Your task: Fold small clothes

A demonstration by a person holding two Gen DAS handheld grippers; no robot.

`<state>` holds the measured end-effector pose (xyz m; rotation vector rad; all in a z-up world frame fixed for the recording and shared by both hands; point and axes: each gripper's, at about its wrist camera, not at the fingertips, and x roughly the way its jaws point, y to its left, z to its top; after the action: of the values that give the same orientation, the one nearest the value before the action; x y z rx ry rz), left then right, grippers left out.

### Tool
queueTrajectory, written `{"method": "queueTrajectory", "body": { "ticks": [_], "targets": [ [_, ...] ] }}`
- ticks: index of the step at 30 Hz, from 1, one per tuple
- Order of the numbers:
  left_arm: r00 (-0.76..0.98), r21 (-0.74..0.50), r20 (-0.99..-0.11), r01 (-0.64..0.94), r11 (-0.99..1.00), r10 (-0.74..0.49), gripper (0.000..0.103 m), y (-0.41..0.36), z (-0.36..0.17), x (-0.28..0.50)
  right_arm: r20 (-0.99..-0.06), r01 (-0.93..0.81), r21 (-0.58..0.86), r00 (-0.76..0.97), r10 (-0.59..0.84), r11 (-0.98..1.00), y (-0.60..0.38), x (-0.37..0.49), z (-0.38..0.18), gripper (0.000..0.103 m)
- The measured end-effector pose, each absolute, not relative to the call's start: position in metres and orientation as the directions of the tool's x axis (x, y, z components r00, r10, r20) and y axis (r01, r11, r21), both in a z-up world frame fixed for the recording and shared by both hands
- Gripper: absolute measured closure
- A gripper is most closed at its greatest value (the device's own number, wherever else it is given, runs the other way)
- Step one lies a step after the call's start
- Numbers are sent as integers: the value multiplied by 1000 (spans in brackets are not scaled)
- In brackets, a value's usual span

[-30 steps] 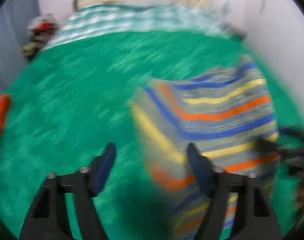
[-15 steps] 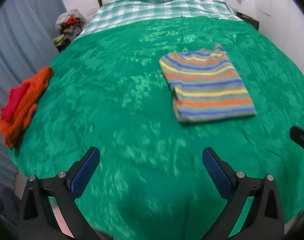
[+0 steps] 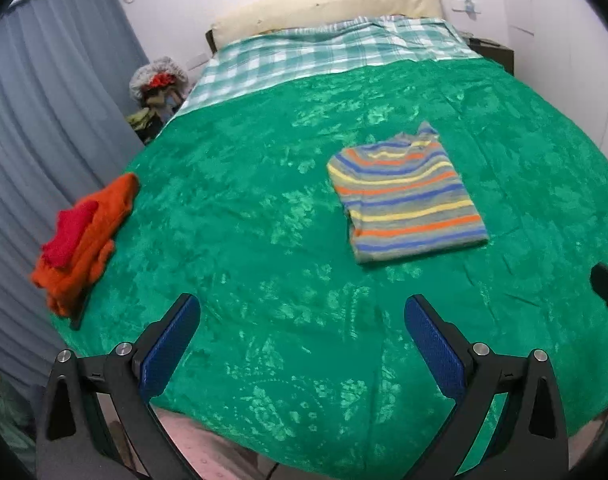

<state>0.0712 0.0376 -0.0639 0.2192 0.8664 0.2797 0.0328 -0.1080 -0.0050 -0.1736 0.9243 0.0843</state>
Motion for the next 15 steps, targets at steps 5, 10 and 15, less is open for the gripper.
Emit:
{"method": "queueTrajectory", "body": {
  "ticks": [5,10,15],
  "targets": [
    [615,286,-731,-119,951,297,1,27,-58,64,-797,-132,-126,603,-21,983,-113,24,1,0],
    [601,268,-748,-114,957,281,1,24,-57,61,-790,-113,-147,611,-48,983,-119,19,7,1],
    [596,185,-775,-105,977,211,1,29,-54,59,-780,-105,-164,623,-63,981,-121,15,12,1]
  ]
}}
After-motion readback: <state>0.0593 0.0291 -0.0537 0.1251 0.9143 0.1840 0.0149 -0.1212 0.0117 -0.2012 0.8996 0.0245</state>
